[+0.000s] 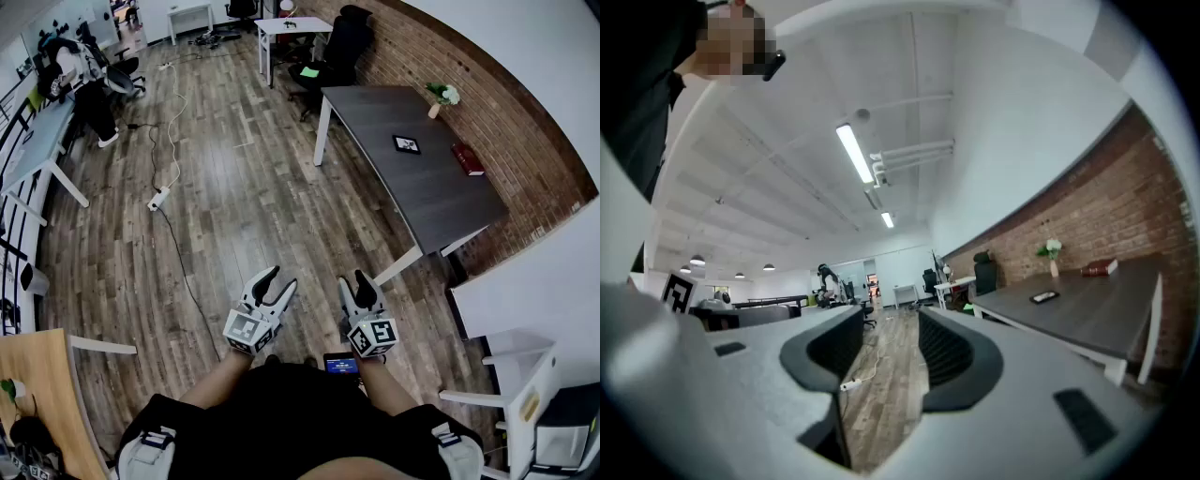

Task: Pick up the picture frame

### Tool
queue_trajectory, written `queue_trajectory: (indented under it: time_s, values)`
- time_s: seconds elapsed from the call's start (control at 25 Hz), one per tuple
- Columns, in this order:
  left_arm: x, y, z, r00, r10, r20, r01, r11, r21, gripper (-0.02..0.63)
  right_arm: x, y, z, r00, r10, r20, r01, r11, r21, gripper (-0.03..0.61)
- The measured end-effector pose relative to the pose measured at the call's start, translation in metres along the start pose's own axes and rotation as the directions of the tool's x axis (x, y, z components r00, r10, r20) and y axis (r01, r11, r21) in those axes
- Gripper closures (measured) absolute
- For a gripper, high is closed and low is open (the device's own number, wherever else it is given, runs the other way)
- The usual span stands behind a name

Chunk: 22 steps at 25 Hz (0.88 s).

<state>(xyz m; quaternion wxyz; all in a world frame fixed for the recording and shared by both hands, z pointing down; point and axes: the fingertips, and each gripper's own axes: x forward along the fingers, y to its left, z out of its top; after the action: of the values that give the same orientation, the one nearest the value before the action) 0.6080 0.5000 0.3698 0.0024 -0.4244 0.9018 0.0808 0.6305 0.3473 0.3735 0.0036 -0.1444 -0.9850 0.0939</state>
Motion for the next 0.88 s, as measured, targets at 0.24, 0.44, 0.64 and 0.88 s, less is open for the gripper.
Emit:
queue_trajectory:
  time_s: [0.24, 0.44, 0.64, 0.88]
  values:
    - [-0.001, -0.012, -0.001, 0.999, 0.052, -0.007, -0.052, 0.998, -0.04, 0.436, -0.024, -0.01, 0.012, 1.0, 0.0, 0.021, 0.001, 0.999, -0.037, 0.39]
    - [0.003, -0.023, -0.008, 0.998, 0.059, -0.03, -0.06, 0.997, -0.042, 0.445, -0.041, -0.026, 0.002, 1.0, -0.023, -0.008, 0.023, 1.0, -0.008, 0.39]
    - [0.017, -0.041, -0.015, 0.998, 0.041, -0.047, -0.043, 0.998, -0.055, 0.451, -0.052, -0.035, 0.012, 0.999, 0.025, 0.042, -0.025, 1.0, 0.007, 0.39]
    - [0.035, -0.066, -0.018, 0.998, 0.027, -0.052, -0.029, 0.998, -0.054, 0.463, -0.066, -0.058, 0.021, 0.998, 0.03, 0.063, -0.032, 0.999, 0.044, 0.39]
